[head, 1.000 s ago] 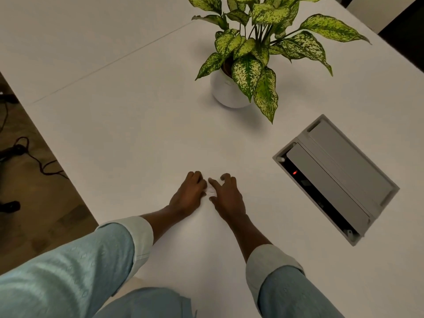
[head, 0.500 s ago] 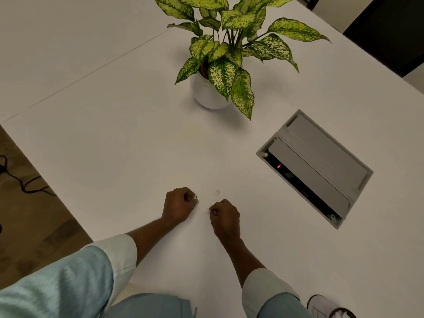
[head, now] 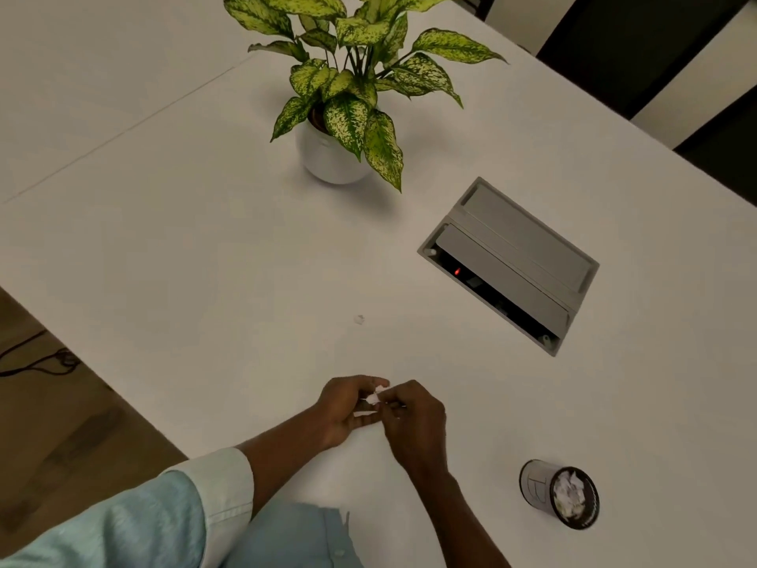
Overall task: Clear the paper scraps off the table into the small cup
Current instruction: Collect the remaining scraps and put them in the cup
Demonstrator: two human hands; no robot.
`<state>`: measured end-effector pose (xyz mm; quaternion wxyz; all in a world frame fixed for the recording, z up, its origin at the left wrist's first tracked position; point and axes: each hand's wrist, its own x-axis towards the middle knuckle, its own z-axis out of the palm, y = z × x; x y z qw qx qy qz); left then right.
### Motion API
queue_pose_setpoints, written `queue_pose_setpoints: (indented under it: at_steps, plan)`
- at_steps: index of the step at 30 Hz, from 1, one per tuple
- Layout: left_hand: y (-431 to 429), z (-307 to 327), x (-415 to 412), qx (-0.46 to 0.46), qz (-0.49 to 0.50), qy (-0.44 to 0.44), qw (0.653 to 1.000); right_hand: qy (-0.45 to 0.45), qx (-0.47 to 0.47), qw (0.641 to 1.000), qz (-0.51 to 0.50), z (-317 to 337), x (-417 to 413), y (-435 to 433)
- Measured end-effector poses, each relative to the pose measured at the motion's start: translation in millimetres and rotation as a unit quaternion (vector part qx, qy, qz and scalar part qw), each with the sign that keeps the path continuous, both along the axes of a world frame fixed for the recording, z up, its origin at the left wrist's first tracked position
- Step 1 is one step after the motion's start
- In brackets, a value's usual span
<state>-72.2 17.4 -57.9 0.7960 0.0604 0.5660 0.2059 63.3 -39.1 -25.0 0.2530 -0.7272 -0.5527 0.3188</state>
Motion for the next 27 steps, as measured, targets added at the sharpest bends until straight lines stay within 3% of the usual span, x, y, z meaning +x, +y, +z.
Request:
queue_pose_setpoints:
  at_steps: [6,9,15,20,27]
  plan:
    - [-11.1,1.9,-3.3,-0.074,0.060,-0.082,0.992,-0.138,0.029,0.981,0.131,6.3,-22.8,-10.4]
    - [-10.1,4.6,-14.0,-0.069,0.056,-0.090,0.992,-0.154,0.048,0.975,0.152,9.9,-28.0,-8.2]
    - [-2.4,-6.2,-35.2,-0.051,0.082,-0.066,0.993,-0.117,0.060,0.984,0.118,3.8,-26.2,23.1]
    - [9.2,-12.0,-55.7,-0.032,0.085,-0.018,0.996,-0.209,0.006,0.963,0.169,-19.3,-14.9,69.9]
    - [22.0,-20.0,-80.9,-0.015,0.098,0.016,0.995,-0.241,-0.021,0.939,0.245,-56.9,-17.0,129.9]
